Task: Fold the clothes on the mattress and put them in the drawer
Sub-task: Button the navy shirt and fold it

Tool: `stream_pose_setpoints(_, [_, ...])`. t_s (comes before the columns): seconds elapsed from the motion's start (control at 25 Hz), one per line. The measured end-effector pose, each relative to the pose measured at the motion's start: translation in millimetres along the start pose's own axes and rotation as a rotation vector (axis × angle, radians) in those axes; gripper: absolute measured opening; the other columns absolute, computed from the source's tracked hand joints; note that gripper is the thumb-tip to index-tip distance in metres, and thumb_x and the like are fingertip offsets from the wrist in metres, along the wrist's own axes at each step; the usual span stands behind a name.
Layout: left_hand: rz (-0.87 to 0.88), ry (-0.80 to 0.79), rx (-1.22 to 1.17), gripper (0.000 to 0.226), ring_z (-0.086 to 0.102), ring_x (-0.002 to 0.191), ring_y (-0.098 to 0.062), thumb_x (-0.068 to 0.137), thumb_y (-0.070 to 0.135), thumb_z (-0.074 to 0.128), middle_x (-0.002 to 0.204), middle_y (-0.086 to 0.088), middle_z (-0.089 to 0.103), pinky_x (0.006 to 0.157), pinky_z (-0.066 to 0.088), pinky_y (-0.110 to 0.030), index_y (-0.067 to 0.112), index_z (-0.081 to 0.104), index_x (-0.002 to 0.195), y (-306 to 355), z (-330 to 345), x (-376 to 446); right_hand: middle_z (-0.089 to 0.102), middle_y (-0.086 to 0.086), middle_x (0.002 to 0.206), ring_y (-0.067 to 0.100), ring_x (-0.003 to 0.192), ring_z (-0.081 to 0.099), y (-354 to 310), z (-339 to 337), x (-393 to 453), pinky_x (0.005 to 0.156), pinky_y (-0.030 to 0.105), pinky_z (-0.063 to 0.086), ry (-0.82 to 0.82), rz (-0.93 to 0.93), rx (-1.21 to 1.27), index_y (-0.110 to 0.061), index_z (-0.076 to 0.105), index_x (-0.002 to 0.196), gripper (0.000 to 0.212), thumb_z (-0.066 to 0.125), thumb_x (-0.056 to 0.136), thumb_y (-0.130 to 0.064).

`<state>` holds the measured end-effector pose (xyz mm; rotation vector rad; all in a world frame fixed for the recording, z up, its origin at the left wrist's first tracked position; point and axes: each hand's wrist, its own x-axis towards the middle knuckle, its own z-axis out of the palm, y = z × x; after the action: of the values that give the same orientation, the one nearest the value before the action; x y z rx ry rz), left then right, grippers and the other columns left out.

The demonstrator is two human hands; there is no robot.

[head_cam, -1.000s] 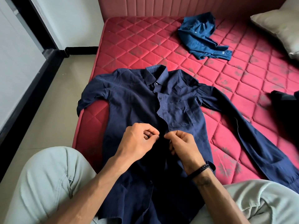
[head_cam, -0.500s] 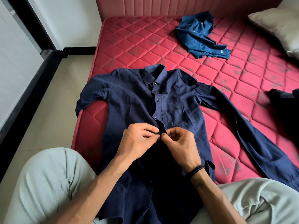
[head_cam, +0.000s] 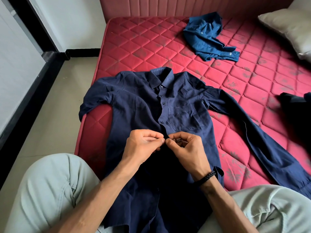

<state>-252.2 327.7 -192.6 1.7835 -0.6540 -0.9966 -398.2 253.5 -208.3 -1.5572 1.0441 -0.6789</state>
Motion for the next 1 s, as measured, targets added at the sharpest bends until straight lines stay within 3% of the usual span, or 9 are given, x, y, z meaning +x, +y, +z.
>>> stream_pose_setpoints(0.2, [-0.05,-0.033,-0.098,0.01,0.07,0.07,-0.007,0.086,0.013,0.081,0.08,-0.004,0.079,0.069,0.056,-0.019,0.017,0.081,0.096,2.2,-3.3,0.2,0.069,0.005,0.07,0.011,0.063,0.059,0.7,-1.6,2.0,0.06,0.024,0.049,-0.04,0.074,0.136,-0.01,0.077,0.08,0.025,0.071,0.098,-0.026])
stream_pose_setpoints(0.36, [-0.081,-0.043,-0.139,0.009,0.071,0.075,-0.009,0.091,0.023,0.078,0.085,-0.004,0.079,0.08,0.062,-0.029,0.016,0.081,0.094,1.8,-1.1,0.8,0.072,0.004,0.077,0.013,0.069,0.062,5.9,-1.1,1.2,0.064,0.024,0.051,-0.078,0.074,0.154,-0.012,0.077,0.089,0.004,0.079,0.091,-0.015])
stream_pose_setpoints(0.48, [-0.079,-0.058,-0.166,0.024,0.07,0.075,-0.009,0.086,0.04,0.081,0.079,0.002,0.076,0.082,0.063,-0.031,0.016,0.082,0.089,4.2,-1.8,1.0,0.076,0.011,0.085,0.015,0.071,0.066,3.2,-1.7,0.1,0.067,0.025,0.055,-0.063,0.033,0.159,-0.01,0.076,0.091,0.005,0.081,0.088,-0.011])
stream_pose_setpoints(0.68, [-0.053,-0.053,-0.151,0.018,0.069,0.073,-0.006,0.085,0.026,0.083,0.072,0.0,0.074,0.076,0.059,-0.021,0.014,0.079,0.098,1.8,-1.5,-0.1,0.077,0.011,0.086,0.016,0.075,0.071,1.2,-1.0,-1.4,0.074,0.029,0.058,-0.071,-0.012,0.129,-0.011,0.076,0.092,0.01,0.083,0.086,-0.013])
stream_pose_setpoints(0.8, [-0.037,-0.02,-0.161,0.014,0.069,0.07,-0.007,0.086,0.023,0.083,0.075,-0.005,0.076,0.074,0.059,-0.023,0.014,0.078,0.096,1.4,0.1,1.1,0.077,0.011,0.086,0.018,0.077,0.071,3.1,-1.3,1.3,0.078,0.034,0.059,-0.07,0.011,0.165,-0.012,0.075,0.092,0.012,0.085,0.084,-0.011])
stream_pose_setpoints(1.0, [0.067,0.037,-0.072,0.013,0.072,0.07,-0.012,0.089,0.017,0.079,0.077,-0.004,0.077,0.071,0.059,-0.03,0.018,0.071,0.1,0.1,1.5,0.4,0.076,0.012,0.087,0.016,0.076,0.07,2.8,0.7,-0.2,0.074,0.03,0.057,-0.055,0.065,0.156,-0.011,0.074,0.092,0.014,0.085,0.084,-0.013])
